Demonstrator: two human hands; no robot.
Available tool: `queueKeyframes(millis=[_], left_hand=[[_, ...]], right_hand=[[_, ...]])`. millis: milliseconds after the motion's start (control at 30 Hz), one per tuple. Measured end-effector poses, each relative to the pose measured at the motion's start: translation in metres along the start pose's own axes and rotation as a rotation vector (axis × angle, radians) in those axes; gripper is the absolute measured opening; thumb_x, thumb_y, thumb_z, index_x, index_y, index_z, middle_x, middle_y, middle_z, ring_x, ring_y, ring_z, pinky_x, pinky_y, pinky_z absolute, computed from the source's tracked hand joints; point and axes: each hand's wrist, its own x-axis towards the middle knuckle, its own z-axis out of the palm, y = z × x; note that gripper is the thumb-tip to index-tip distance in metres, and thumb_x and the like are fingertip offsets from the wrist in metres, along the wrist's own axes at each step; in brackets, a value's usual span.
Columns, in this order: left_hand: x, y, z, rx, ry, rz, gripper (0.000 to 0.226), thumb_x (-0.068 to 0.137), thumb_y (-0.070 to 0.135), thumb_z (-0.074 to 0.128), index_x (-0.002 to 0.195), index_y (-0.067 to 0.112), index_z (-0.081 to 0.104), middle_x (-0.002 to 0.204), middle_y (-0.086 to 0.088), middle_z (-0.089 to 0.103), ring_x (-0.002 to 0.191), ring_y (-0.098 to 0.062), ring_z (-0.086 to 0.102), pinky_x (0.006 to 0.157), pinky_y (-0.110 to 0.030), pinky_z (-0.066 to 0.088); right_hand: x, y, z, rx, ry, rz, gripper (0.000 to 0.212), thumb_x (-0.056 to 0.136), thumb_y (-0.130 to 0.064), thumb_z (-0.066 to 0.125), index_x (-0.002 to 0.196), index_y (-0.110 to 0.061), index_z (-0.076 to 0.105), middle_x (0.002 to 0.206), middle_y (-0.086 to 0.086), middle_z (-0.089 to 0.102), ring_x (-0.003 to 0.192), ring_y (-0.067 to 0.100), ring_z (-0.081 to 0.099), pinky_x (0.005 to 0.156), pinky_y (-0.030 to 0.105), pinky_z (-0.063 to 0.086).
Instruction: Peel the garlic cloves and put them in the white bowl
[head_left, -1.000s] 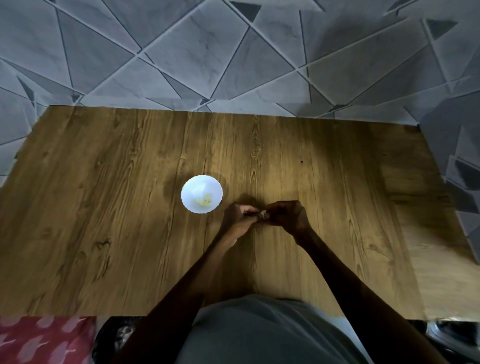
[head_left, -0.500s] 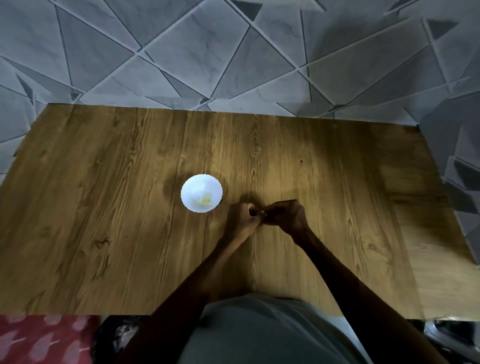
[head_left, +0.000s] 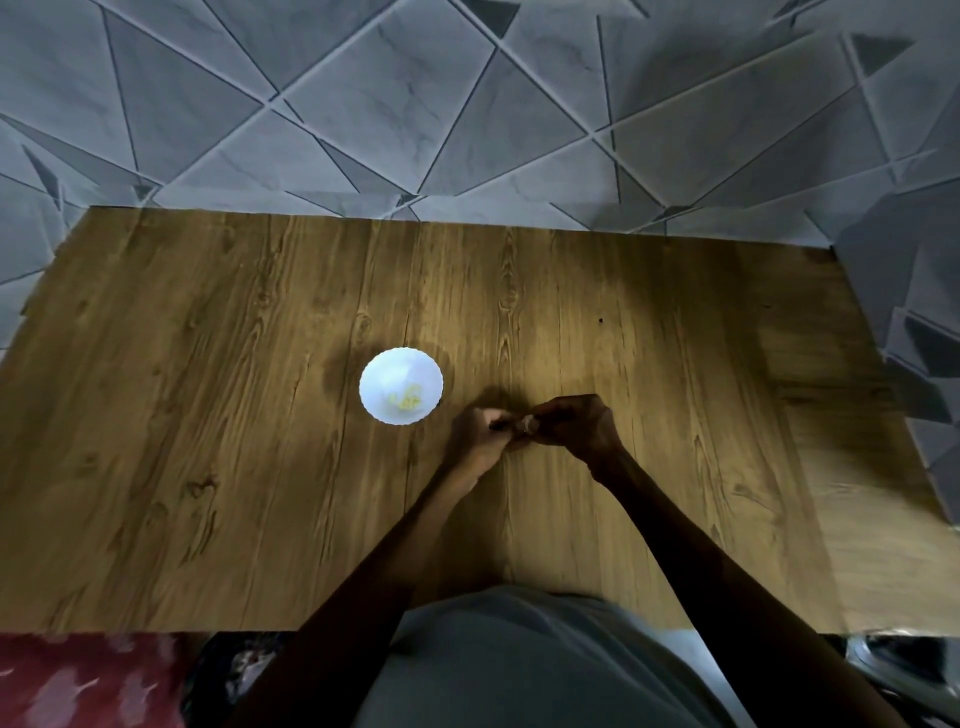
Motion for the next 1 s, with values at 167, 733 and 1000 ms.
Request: queueKeyframes(millis=[167, 733, 1000], left_hand=[[0.000, 0.005, 0.001, -0.033, 0.060, -0.044, 0.033, 0.087, 0.021, 0.071, 0.118, 0.010, 0.067, 0.109, -0.001, 0.069, 0.099, -0.010, 0.060, 0.079, -0.017, 0.045], [-0.012, -0.012, -0.010, -0.352, 0.052, -0.087, 0.017, 0.090, 0.006, 0.067, 0.106, 0.000, 0.069, 0.097, -0.012, 0.072, 0.079, -0.010, 0.069, 0.067, -0.016, 0.054], [-0.017, -0.017, -0.007, -0.543, -0.051, -0.219, 0.021, 0.087, -0.001, 0.065, 0.108, -0.004, 0.069, 0.099, -0.017, 0.072, 0.081, -0.016, 0.070, 0.071, -0.021, 0.055]], right_hand=[[-0.001, -0.007, 0.002, 0.017, 0.009, -0.042, 0.016, 0.083, -0.007, 0.075, 0.097, -0.001, 0.072, 0.088, 0.007, 0.073, 0.078, 0.015, 0.074, 0.066, 0.023, 0.060], [0.007, 0.010, 0.009, -0.379, 0.252, -0.231, 0.016, 0.090, -0.007, 0.068, 0.105, -0.011, 0.069, 0.100, 0.001, 0.070, 0.084, 0.007, 0.065, 0.069, 0.014, 0.051], [-0.032, -0.007, 0.018, -0.126, 0.010, -0.233, 0.012, 0.084, 0.001, 0.071, 0.093, -0.007, 0.074, 0.079, -0.009, 0.070, 0.069, 0.004, 0.069, 0.061, 0.016, 0.055]])
